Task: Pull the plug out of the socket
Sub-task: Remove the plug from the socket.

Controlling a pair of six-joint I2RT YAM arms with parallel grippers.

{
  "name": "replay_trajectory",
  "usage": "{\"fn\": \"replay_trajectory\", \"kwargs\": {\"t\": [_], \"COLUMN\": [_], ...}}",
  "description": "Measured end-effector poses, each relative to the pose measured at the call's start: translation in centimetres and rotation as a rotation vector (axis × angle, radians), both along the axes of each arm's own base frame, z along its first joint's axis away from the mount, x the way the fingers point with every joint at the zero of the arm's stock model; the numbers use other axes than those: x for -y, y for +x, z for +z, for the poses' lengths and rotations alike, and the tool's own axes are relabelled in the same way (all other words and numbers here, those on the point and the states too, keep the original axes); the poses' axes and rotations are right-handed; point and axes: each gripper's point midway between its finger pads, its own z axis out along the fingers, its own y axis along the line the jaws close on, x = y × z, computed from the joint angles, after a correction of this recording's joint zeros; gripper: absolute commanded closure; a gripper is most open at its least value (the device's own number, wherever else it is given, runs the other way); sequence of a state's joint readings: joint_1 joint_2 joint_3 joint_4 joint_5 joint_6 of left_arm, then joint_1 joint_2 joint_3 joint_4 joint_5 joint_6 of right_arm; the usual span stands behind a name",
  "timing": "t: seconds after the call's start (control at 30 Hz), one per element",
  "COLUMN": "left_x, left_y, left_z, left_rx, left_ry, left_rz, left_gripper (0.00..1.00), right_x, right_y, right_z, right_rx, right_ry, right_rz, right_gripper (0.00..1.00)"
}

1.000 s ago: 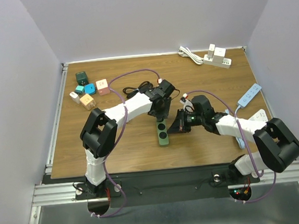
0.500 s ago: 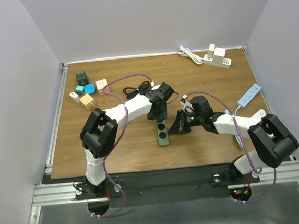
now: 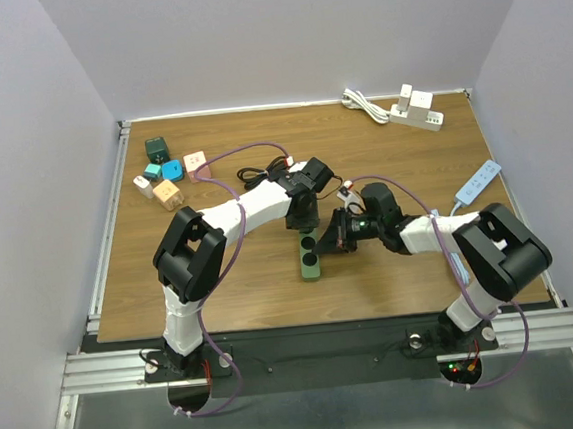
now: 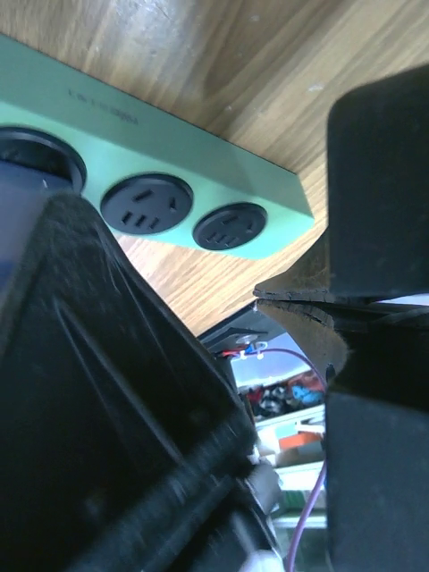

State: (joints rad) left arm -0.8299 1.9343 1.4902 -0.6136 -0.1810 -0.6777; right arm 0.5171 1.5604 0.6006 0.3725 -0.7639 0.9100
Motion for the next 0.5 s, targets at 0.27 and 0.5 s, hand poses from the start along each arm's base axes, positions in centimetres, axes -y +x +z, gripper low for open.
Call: {"fn": "replay_trajectory", "kwargs": {"t": [0.27,0.5], "left_x": [0.0,0.0], "left_y": [0.0,0.0], "left_z": [0.0,0.0], "left_rx": [-0.001,-0.002], "left_ry": [0.0,-0.001], "left_rz": [-0.005,-0.006], "left_gripper": [1.0,1.0], "right_x": [-0.6,-1.4], "right_y": [0.8,2.3], "right_z": [-2.6,-3.7], "right_rx": [-0.079,-0.112], "right_ry": [0.001,0.015], "right_rz": [-0.027,-0.06], "right_gripper": [0.99,0.99]}}
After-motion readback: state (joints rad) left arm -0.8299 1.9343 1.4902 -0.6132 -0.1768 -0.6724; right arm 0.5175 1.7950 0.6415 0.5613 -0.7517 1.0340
